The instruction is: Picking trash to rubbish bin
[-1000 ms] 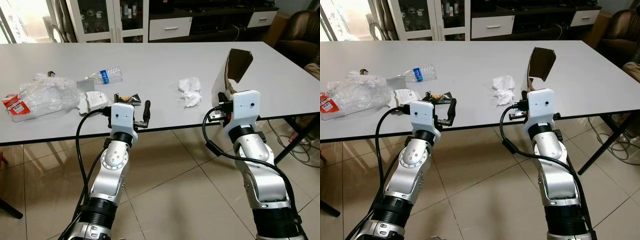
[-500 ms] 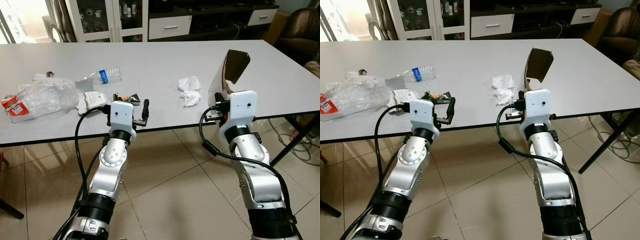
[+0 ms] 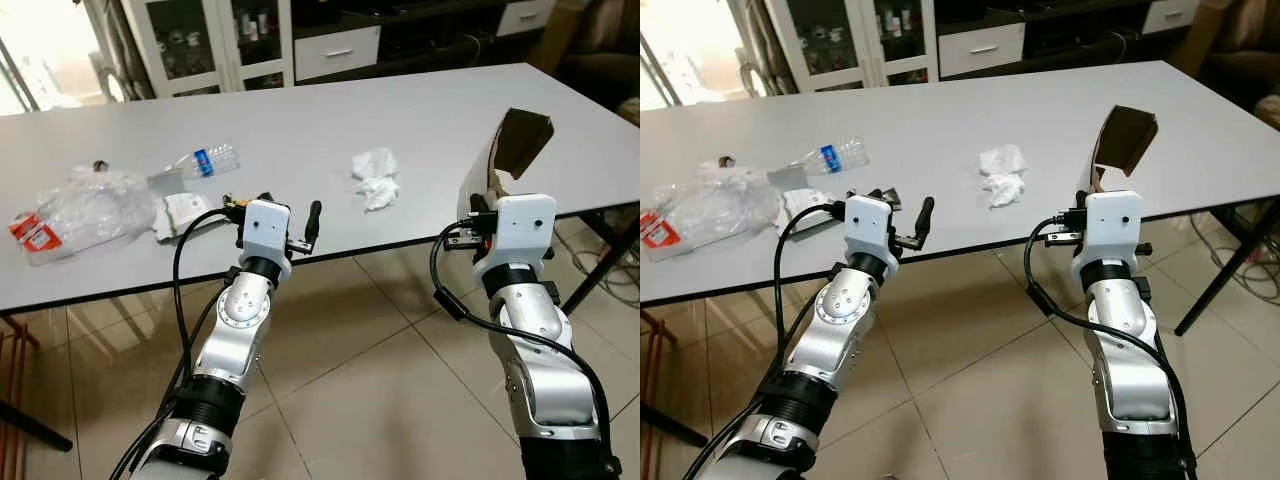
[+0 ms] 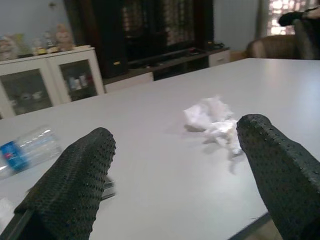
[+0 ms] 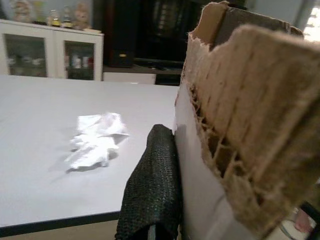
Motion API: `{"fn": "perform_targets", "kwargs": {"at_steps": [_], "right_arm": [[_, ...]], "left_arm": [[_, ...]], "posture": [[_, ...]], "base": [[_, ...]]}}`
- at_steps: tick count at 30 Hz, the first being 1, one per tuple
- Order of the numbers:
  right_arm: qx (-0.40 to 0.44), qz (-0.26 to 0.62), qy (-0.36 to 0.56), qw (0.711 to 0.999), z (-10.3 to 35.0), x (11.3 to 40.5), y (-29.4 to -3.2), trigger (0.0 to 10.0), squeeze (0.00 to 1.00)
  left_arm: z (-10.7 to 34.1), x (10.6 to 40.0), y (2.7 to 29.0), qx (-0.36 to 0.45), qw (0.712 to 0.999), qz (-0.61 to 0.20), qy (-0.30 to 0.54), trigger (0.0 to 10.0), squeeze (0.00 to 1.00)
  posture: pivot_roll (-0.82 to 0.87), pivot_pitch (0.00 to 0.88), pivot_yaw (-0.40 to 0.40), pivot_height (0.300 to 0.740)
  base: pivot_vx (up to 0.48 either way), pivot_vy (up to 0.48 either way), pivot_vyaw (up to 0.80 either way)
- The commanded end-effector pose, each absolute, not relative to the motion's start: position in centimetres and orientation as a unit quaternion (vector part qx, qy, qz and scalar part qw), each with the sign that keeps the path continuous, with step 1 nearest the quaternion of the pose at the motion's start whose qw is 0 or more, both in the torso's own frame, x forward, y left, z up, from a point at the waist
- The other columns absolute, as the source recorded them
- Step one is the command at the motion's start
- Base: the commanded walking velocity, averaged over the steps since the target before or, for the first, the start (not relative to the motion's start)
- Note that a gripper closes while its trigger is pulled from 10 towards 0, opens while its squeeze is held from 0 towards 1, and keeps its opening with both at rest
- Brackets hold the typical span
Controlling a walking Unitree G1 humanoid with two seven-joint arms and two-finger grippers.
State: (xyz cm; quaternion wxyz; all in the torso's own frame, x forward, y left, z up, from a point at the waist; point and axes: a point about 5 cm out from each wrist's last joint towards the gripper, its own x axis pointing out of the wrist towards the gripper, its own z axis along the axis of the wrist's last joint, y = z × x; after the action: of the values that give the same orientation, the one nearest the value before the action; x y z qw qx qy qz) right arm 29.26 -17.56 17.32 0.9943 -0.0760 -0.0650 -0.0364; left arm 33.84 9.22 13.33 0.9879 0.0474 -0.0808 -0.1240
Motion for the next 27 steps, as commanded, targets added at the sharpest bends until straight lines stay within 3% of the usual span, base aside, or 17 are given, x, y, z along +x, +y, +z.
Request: {"fn": "perform_targets", "kwargs": {"at_steps": [1,13,18,23,27], "right_arm": [[-0.073,-0.053,-0.076,0.993,17.9,29.0,-17.7,10.0,0.00],[-0.077,-0.024,-0.060,0.995,17.2,29.7,-16.3,10.0,0.00],[-0.105,-0.023,-0.047,0.993,17.0,30.3,-17.5,10.0,0.00],[-0.086,-0.090,-0.041,0.991,16.7,30.5,-20.0,10.0,0.00],[-0.081,-0.103,-0.042,0.990,16.4,30.7,-20.3,10.0,0.00]], "left_arm": [[14.0,34.3,9.1,0.057,0.985,-0.135,-0.091,10.0,0.00],[14.0,34.1,9.0,0.041,0.988,-0.111,-0.102,10.0,0.00],[13.8,34.0,8.0,0.032,0.989,-0.109,-0.099,10.0,0.00],[14.5,34.6,8.6,0.043,0.986,-0.118,-0.109,10.0,0.00],[15.0,34.8,8.9,0.042,0.986,-0.115,-0.113,10.0,0.00]], "posture": [[-0.20,0.000,0.084,0.740],[-0.17,0.000,0.028,0.740],[-0.17,0.000,0.017,0.740],[-0.13,0.000,0.026,0.740],[-0.12,0.000,0.039,0.740]], "base": [[0.000,0.000,0.00],[0.000,0.000,0.00],[0.000,0.000,0.00],[0.000,0.000,0.00],[0.000,0.000,0.00]]}}
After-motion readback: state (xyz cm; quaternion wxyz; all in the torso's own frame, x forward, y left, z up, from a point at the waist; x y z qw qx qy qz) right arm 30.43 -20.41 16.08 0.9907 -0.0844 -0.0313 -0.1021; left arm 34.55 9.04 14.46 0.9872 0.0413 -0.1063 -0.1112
